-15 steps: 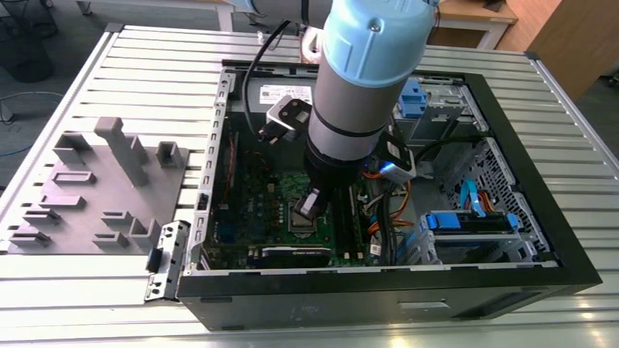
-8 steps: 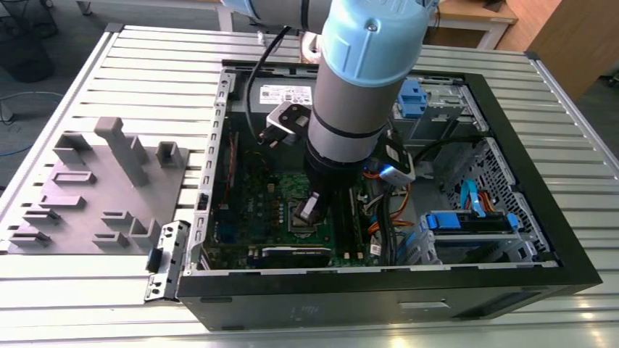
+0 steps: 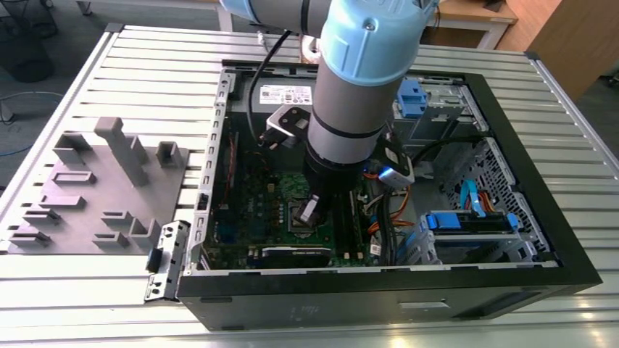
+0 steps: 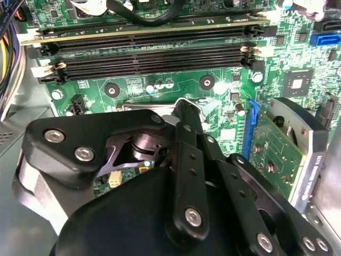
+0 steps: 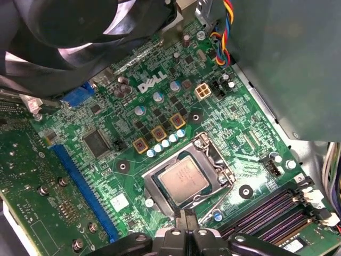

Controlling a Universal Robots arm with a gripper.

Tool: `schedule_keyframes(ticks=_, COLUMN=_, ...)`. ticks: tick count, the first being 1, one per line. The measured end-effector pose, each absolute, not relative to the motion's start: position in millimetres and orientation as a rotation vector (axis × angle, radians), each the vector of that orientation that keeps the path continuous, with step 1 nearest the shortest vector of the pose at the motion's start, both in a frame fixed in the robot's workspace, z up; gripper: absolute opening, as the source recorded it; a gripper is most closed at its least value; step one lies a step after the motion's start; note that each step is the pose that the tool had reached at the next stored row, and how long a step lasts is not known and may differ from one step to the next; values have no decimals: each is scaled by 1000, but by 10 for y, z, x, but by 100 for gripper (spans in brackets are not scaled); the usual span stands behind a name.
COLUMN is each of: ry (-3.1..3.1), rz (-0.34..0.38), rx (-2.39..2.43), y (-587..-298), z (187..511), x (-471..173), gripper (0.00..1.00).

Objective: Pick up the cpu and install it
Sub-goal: 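Install the first cpu locking lever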

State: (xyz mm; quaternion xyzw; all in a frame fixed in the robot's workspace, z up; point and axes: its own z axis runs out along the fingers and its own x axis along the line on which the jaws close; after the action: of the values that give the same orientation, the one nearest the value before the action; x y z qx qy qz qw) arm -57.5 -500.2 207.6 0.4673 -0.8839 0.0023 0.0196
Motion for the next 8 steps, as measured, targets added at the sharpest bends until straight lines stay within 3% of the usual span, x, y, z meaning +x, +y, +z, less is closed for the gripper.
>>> schedule_keyframes(ticks=8, ry=-2743, rz=7, rx=1450, y=-4961, z=2072, x=-574, gripper=11)
